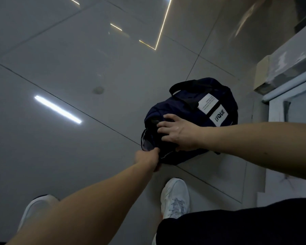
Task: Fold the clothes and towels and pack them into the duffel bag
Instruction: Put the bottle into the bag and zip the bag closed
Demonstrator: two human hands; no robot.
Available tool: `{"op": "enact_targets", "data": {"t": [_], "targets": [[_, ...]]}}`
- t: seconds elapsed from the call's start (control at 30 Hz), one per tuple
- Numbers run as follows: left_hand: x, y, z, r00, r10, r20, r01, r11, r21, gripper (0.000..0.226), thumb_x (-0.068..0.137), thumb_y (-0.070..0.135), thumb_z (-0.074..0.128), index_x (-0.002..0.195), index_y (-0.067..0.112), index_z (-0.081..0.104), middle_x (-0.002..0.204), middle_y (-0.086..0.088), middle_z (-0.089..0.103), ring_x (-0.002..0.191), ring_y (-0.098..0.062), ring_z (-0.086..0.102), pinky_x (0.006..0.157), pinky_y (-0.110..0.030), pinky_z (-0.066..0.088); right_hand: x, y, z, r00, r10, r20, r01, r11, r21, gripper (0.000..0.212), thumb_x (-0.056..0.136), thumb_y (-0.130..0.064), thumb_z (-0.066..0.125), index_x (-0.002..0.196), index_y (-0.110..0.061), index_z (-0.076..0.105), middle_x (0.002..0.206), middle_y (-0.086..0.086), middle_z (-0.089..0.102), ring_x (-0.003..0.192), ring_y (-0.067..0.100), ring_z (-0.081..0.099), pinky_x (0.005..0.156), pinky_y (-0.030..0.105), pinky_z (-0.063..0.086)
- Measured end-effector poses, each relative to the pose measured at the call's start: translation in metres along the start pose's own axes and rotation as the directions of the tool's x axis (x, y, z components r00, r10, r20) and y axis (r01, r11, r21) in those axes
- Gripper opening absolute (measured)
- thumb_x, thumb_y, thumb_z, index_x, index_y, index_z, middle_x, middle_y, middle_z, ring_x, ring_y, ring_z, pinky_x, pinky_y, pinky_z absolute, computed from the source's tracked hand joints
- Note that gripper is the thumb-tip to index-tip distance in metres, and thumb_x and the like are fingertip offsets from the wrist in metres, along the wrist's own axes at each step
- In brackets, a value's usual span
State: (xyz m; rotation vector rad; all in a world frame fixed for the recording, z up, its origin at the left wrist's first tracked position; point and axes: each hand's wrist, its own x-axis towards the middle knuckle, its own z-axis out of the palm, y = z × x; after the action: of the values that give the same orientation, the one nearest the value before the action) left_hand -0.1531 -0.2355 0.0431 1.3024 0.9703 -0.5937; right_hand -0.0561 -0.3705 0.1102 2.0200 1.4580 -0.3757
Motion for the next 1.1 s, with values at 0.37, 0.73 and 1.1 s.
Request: {"op": "enact_targets", "data": {"t": [0.37,0.73,1.1], "targets": [[-0.006,0.009,-0.011,0.985,0.163,0.048,-0.168,0.977,0.132,0.013,0.092,0.007,0.056,0.079,0.003,0.058,0.073,-0.026,0.07,0.063,-0.04,0.071,0.057,-0.049,0.061,0.016,-0.01,0.006,0.969,-0.078,0.233,0.124,0.975,-0.186,0.055,0.098,-0.042,0.047,0.151,-0.032,0.035,0.144,0.016,0.045,0.134,0.038,0.033,0.118,0.058,0.005],[0.018,-0.012,0.003,0.96,0.266,0.093,-0.278,0.946,0.169,0.049,0.061,0.027,0.056,0.108,0.014,0.062,0.087,-0.011,0.071,0.075,-0.035,0.071,0.067,-0.053,0.061,0.02,-0.017,-0.002,0.984,-0.053,0.173,0.063,0.996,-0.056,0.067,0.079,-0.049,0.066,0.137,-0.023,0.045,0.14,0.018,0.045,0.116,0.032,0.043,0.107,0.049,0.022],[-0.01,-0.003,-0.002,0.922,0.363,0.132,-0.379,0.917,0.124,0.041,0.087,0.003,0.06,0.124,0.011,0.047,0.106,0.0,0.057,0.093,-0.015,0.056,0.067,-0.02,0.045,0.013,0.004,-0.012,0.933,-0.23,0.278,0.245,0.969,-0.02,0.081,0.075,-0.054,0.069,0.148,-0.034,0.041,0.15,-0.007,0.042,0.116,0.025,0.036,0.087,0.038,0.027]]}}
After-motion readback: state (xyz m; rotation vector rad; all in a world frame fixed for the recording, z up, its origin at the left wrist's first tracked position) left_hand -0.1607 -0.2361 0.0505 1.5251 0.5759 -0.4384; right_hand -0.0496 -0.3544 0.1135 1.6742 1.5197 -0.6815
